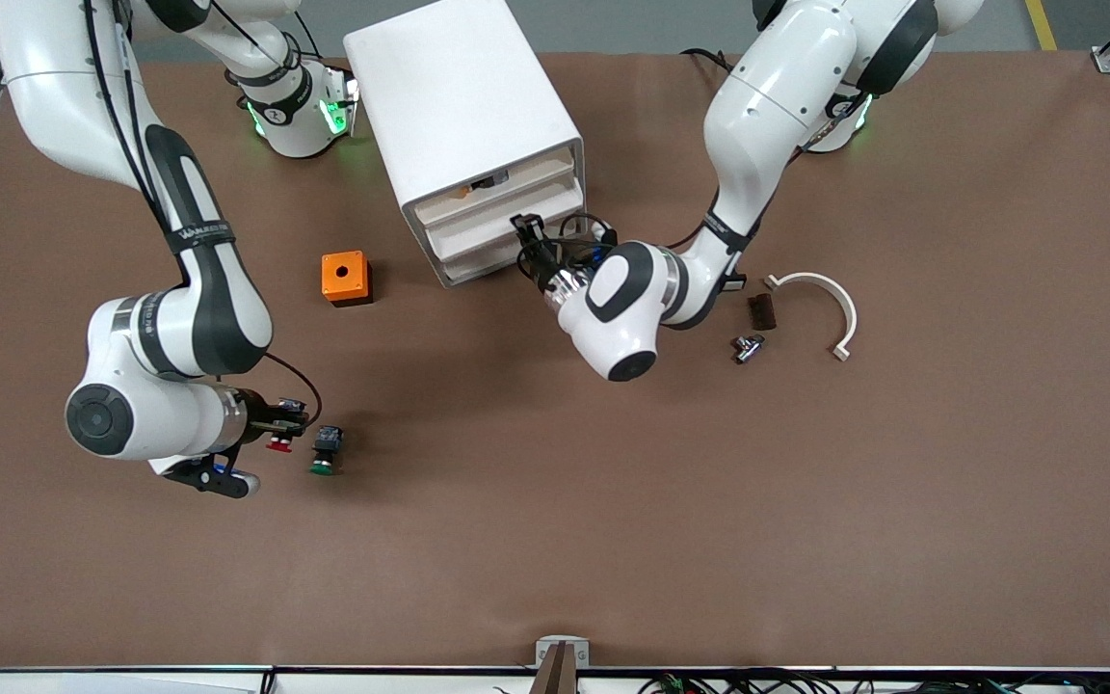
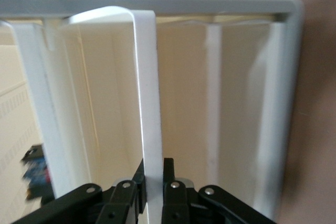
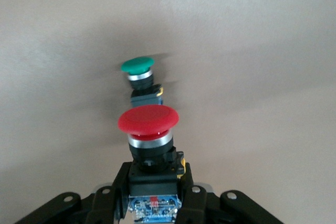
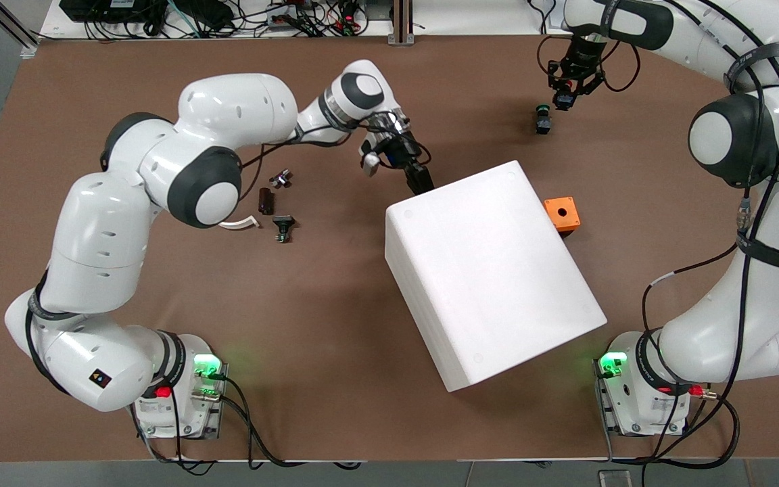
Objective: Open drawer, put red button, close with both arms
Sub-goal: 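Pull the drawer open with the left gripper while the right gripper lifts the button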
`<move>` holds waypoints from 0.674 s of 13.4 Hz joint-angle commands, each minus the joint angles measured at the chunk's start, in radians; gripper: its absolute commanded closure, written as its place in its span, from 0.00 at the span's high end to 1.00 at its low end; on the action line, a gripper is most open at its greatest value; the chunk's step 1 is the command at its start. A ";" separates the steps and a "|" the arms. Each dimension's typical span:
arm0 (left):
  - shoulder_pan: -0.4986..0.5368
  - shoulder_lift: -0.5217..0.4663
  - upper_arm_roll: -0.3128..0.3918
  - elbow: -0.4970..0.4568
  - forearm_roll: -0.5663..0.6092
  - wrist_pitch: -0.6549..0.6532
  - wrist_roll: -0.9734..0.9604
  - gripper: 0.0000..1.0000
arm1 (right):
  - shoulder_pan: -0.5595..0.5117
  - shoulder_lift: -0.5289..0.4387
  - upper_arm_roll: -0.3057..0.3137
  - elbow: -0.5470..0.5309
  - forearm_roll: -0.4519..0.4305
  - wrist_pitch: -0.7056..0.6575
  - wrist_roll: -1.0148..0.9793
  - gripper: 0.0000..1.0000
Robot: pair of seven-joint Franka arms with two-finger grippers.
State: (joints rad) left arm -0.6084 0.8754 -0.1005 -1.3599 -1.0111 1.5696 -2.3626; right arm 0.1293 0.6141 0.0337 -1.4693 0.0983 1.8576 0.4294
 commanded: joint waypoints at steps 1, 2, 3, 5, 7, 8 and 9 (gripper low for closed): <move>0.093 0.002 0.005 0.050 0.026 -0.029 0.066 0.04 | 0.044 -0.045 -0.001 -0.014 0.032 -0.044 0.136 0.05; 0.114 0.004 0.005 0.062 0.025 -0.025 0.095 0.04 | 0.062 -0.065 -0.001 -0.025 0.043 -0.051 0.185 0.05; 0.136 0.005 0.005 0.067 0.020 -0.005 0.132 0.05 | 0.091 -0.085 -0.001 -0.042 0.046 -0.052 0.253 0.05; 0.144 0.007 0.004 0.067 0.005 0.049 0.180 0.15 | 0.159 -0.120 0.000 -0.062 0.057 -0.054 0.420 0.05; 0.147 0.002 0.004 0.067 0.005 0.060 0.181 0.54 | 0.229 -0.151 0.000 -0.075 0.067 -0.052 0.585 0.05; 0.156 -0.003 0.004 0.065 0.005 0.058 0.180 0.82 | 0.268 -0.165 0.000 -0.080 0.075 -0.051 0.679 0.05; 0.168 -0.006 0.005 0.065 0.006 0.058 0.178 0.93 | 0.304 -0.175 0.000 -0.080 0.078 -0.049 0.777 0.05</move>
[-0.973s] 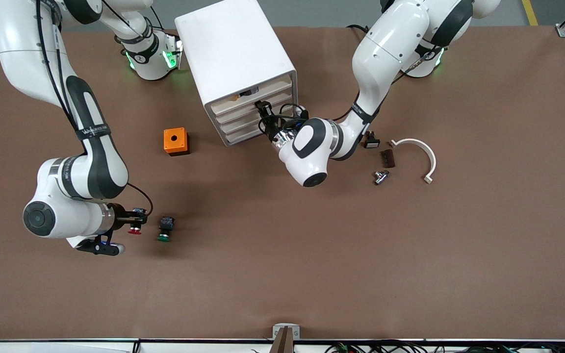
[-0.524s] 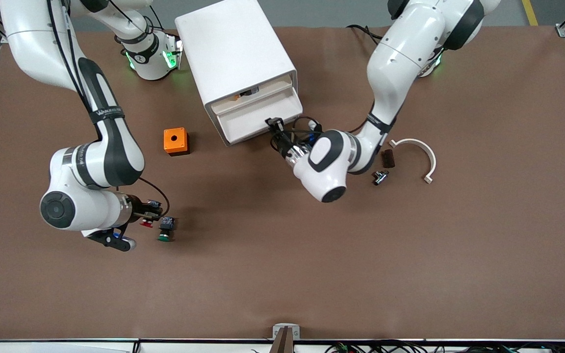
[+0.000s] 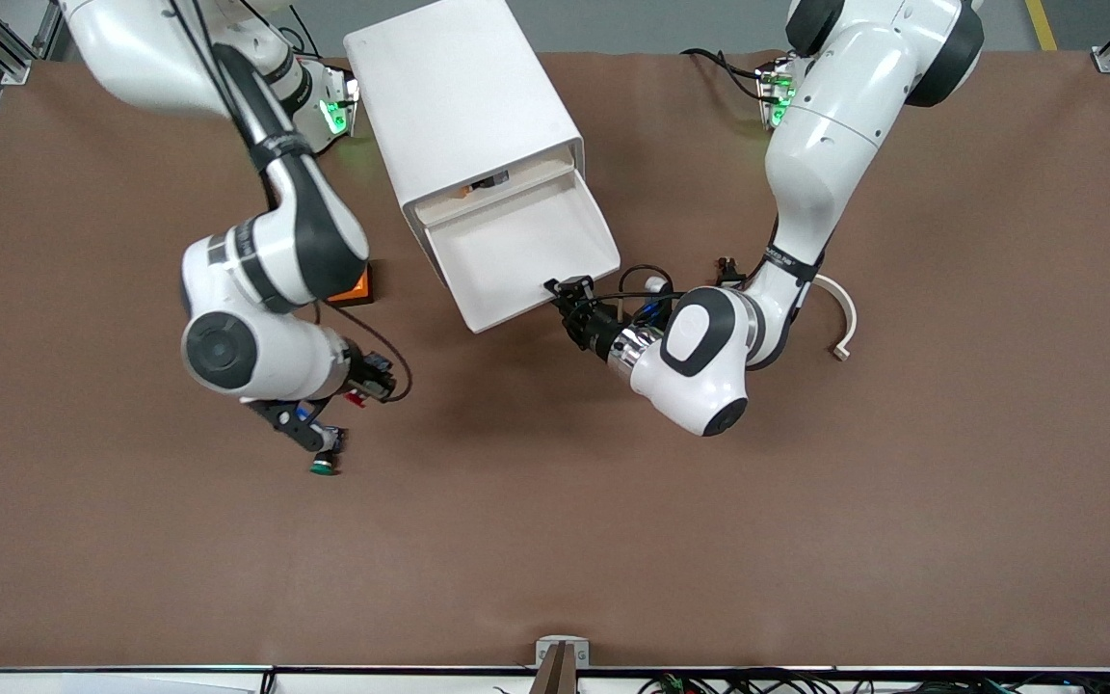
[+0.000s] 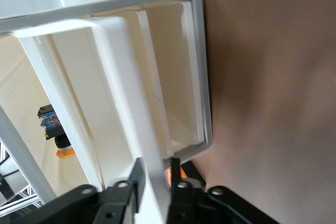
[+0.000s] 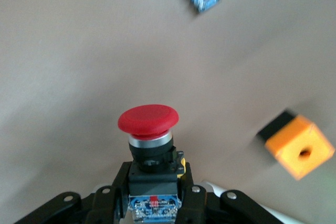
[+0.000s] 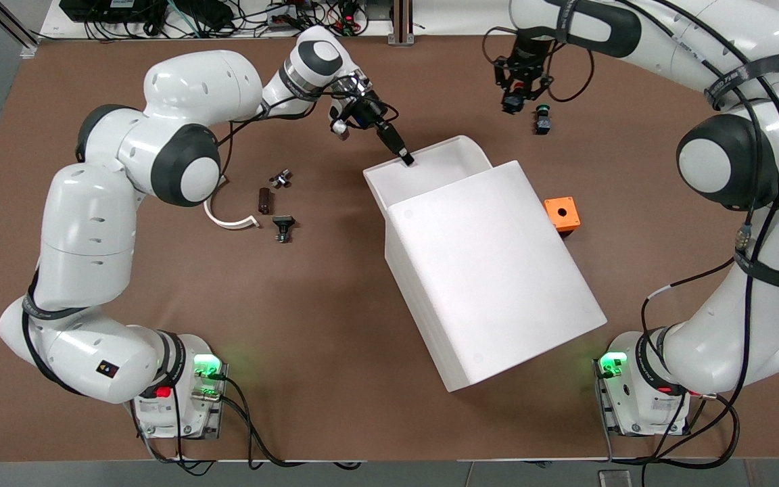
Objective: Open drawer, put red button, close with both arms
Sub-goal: 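Lower the red button into the open drawer and open the right gripper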
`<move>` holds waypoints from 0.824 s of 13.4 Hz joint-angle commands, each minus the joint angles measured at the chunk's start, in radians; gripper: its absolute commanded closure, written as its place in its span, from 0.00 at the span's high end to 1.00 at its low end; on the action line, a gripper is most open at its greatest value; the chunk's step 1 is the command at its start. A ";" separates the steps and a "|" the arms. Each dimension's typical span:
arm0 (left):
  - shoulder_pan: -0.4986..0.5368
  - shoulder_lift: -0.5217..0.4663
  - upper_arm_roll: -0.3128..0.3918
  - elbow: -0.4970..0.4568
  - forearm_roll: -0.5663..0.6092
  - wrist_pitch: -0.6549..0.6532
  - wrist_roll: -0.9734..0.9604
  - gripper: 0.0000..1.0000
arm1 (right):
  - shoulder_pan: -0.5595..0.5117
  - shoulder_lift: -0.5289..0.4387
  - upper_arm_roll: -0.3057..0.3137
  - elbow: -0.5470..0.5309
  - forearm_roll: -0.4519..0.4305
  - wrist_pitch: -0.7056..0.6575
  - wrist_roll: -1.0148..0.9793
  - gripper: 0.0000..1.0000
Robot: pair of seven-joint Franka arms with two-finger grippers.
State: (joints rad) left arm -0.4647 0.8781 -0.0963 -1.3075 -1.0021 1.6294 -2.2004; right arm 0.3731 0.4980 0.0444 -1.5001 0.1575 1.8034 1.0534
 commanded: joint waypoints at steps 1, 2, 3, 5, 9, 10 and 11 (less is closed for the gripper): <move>0.035 -0.010 0.001 0.014 -0.001 -0.002 0.019 0.96 | 0.099 -0.068 -0.011 -0.049 0.019 0.008 0.239 0.04; 0.059 -0.010 0.001 0.017 0.002 -0.002 0.022 0.99 | 0.131 -0.078 -0.011 -0.058 0.020 0.016 0.310 0.04; 0.082 -0.011 0.003 0.020 0.010 -0.002 0.048 0.99 | 0.162 -0.090 -0.011 -0.074 0.023 0.031 0.376 0.04; 0.135 -0.043 0.035 0.020 0.011 -0.003 0.132 0.99 | 0.216 -0.124 -0.011 -0.133 0.039 0.095 0.480 0.05; 0.233 -0.047 0.064 0.020 0.019 -0.005 0.299 0.99 | 0.315 -0.167 -0.011 -0.287 0.039 0.310 0.661 0.07; 0.239 -0.047 0.081 0.020 0.040 -0.005 0.351 0.99 | 0.340 -0.164 -0.012 -0.302 0.039 0.350 0.700 0.09; 0.239 -0.048 0.104 0.022 0.063 -0.005 0.388 0.99 | 0.351 -0.161 -0.012 -0.319 0.039 0.385 0.729 0.15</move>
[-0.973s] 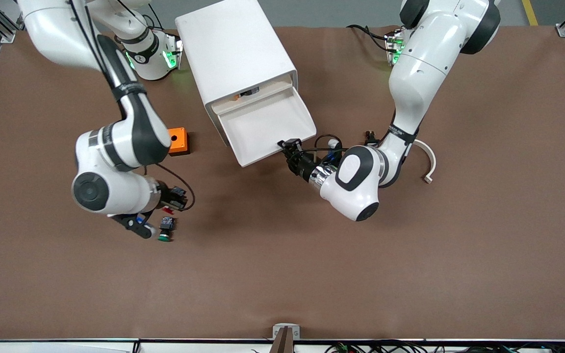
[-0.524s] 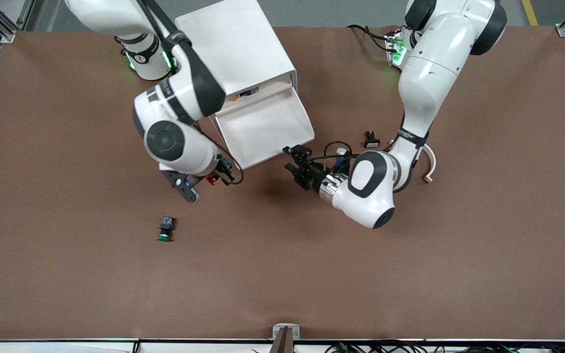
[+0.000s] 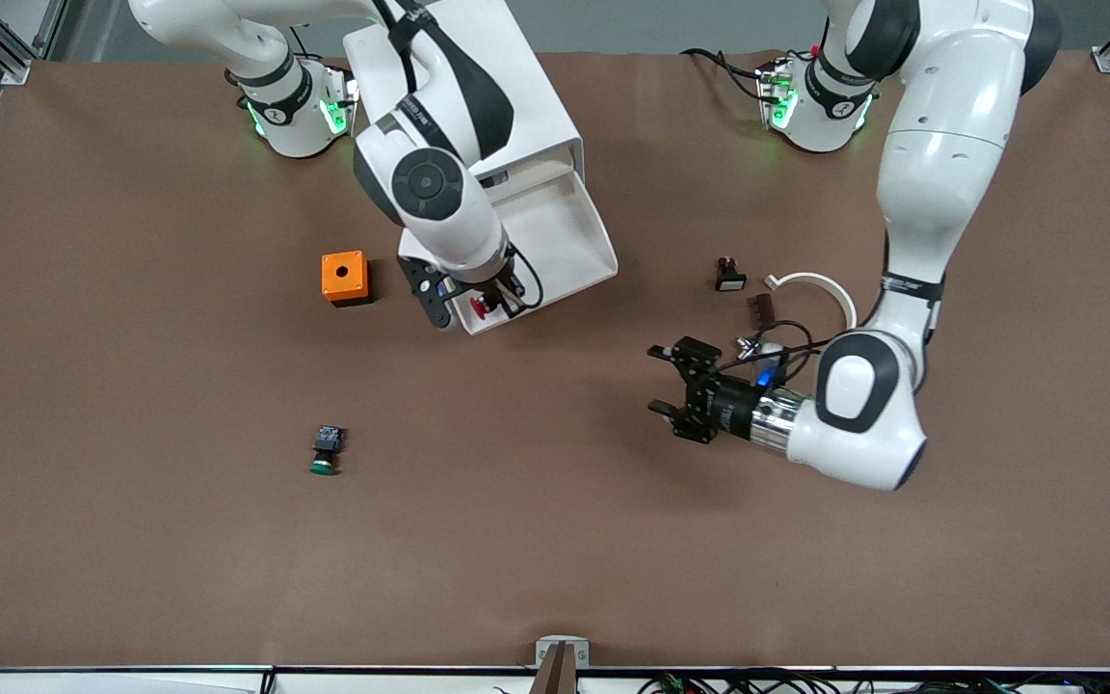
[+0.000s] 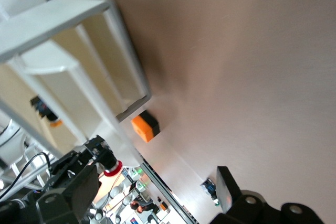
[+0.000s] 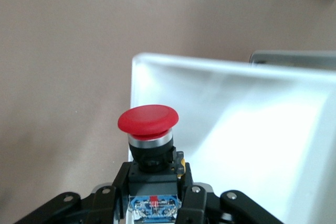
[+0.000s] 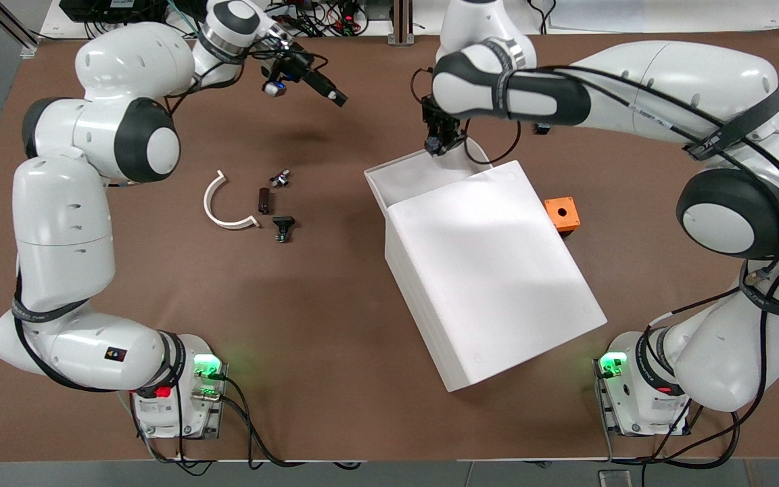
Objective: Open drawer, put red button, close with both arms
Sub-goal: 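Lower the red button into the open drawer and open the right gripper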
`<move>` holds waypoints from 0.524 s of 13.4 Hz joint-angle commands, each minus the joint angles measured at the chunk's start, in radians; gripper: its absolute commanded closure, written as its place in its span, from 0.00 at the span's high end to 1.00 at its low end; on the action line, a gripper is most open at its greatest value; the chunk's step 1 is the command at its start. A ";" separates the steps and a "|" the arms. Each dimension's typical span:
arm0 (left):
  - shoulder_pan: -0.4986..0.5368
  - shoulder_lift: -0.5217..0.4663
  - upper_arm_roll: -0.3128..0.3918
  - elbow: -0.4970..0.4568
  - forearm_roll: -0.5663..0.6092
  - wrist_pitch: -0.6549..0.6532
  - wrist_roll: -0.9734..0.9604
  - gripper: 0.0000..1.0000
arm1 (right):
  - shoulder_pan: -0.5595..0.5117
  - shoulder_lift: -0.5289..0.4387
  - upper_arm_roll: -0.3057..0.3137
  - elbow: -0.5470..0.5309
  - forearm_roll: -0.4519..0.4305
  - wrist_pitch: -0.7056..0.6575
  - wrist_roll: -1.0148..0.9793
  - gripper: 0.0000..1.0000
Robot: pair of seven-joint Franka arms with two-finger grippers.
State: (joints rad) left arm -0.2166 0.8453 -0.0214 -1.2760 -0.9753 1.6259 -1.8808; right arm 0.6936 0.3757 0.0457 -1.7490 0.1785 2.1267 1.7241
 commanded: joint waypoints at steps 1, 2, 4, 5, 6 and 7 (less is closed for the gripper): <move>-0.012 -0.026 0.046 -0.011 0.078 -0.001 0.109 0.99 | 0.046 -0.038 -0.014 -0.092 0.018 0.100 0.087 0.29; -0.012 -0.043 0.049 -0.011 0.136 -0.001 0.144 0.99 | 0.050 -0.038 -0.014 -0.098 0.016 0.122 0.119 0.38; -0.017 -0.051 0.046 -0.009 0.281 0.000 0.163 0.99 | 0.053 -0.041 -0.014 -0.095 0.016 0.116 0.149 0.73; -0.020 -0.058 0.043 -0.005 0.344 0.003 0.181 0.99 | 0.053 -0.043 -0.012 -0.093 0.016 0.114 0.137 1.00; -0.021 -0.066 0.044 0.004 0.390 0.005 0.228 0.99 | 0.049 -0.044 -0.012 -0.081 0.016 0.116 0.129 1.00; -0.023 -0.072 0.043 0.010 0.420 0.005 0.289 0.99 | 0.029 -0.046 -0.017 -0.048 0.016 0.099 0.108 1.00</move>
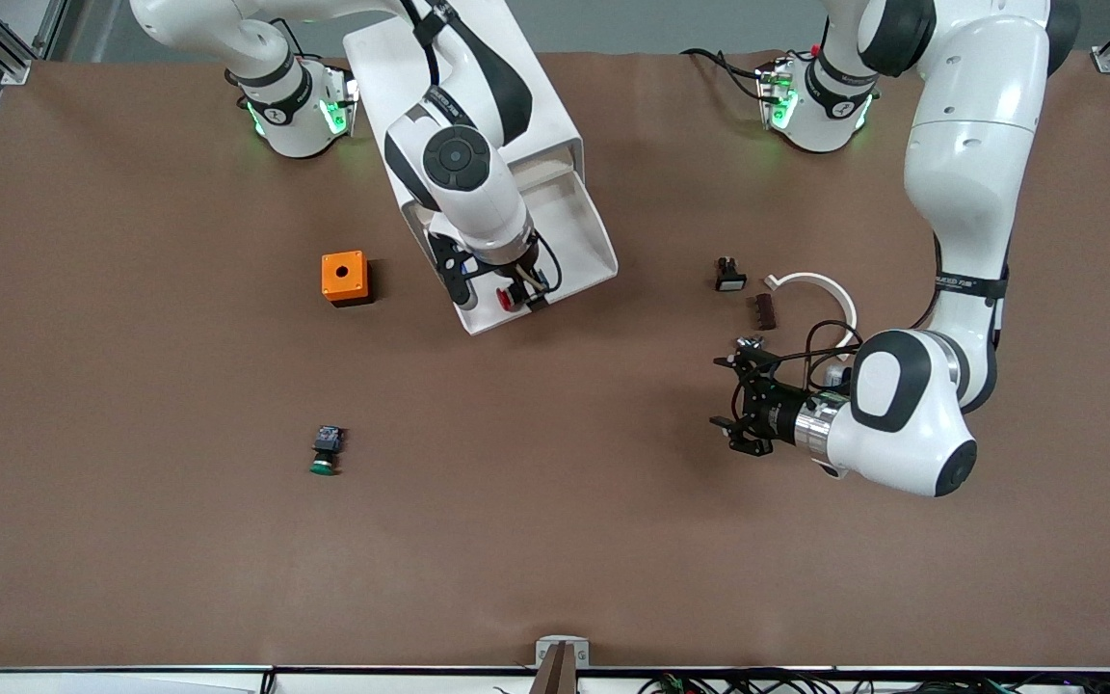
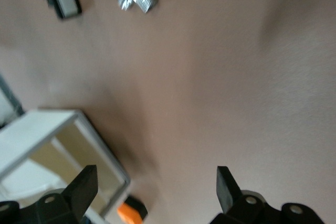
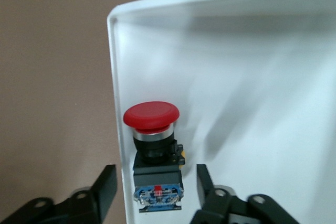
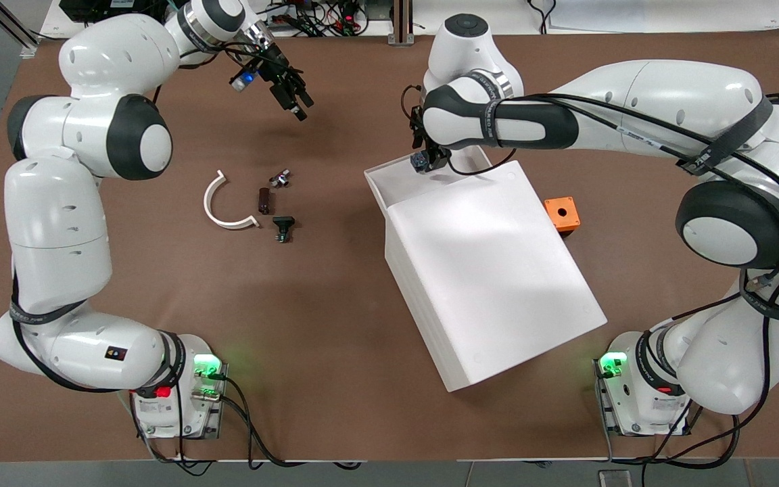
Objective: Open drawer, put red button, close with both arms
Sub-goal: 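Withdraw the right gripper while the left gripper moves to the drawer front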
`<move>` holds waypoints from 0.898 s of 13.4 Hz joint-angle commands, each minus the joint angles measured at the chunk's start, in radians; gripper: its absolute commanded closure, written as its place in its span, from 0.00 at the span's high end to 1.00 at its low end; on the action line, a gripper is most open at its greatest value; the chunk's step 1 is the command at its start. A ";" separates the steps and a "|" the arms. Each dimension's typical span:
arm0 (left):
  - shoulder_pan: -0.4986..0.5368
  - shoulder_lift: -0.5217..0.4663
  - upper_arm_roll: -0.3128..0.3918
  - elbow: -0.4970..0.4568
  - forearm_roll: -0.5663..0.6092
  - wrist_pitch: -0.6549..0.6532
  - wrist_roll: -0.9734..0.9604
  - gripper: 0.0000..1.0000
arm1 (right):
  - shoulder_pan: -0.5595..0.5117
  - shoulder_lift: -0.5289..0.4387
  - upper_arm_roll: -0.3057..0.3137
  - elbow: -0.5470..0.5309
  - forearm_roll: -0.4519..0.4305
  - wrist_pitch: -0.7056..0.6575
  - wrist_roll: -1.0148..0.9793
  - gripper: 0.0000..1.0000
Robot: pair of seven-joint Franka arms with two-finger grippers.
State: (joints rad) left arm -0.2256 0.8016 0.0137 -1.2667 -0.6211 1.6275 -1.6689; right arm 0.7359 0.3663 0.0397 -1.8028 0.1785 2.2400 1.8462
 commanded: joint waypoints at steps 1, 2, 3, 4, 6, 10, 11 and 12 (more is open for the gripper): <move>-0.014 -0.032 0.009 0.001 0.070 0.005 0.131 0.99 | -0.045 -0.038 -0.015 0.040 0.016 -0.057 -0.053 1.00; -0.014 -0.032 0.009 0.003 0.072 0.006 0.194 0.99 | -0.100 -0.038 -0.015 0.071 0.010 -0.109 -0.141 1.00; -0.015 -0.032 0.011 0.003 0.072 0.006 0.251 0.99 | -0.156 -0.038 -0.014 0.092 0.013 -0.146 -0.268 1.00; -0.017 -0.032 0.006 0.012 0.076 0.006 0.314 0.99 | -0.197 -0.043 -0.014 0.109 0.013 -0.184 -0.404 1.00; -0.046 -0.032 0.009 0.016 0.078 0.027 0.392 0.99 | -0.262 -0.050 -0.017 0.128 0.009 -0.226 -0.607 1.00; -0.162 -0.044 0.011 0.021 0.182 0.064 0.451 0.99 | -0.468 -0.073 -0.015 0.212 -0.004 -0.384 -0.917 1.00; -0.190 -0.047 0.009 0.020 0.207 0.083 0.451 0.99 | -0.518 -0.096 -0.014 0.206 -0.004 -0.388 -1.028 1.00; -0.234 -0.047 0.011 0.018 0.248 0.089 0.440 0.99 | -0.545 -0.119 -0.015 0.204 -0.004 -0.391 -1.106 1.00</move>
State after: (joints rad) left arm -0.3957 0.7756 0.0116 -1.2374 -0.4379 1.6987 -1.2358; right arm 0.2558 0.3010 0.0039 -1.5878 0.1756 1.8717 0.8735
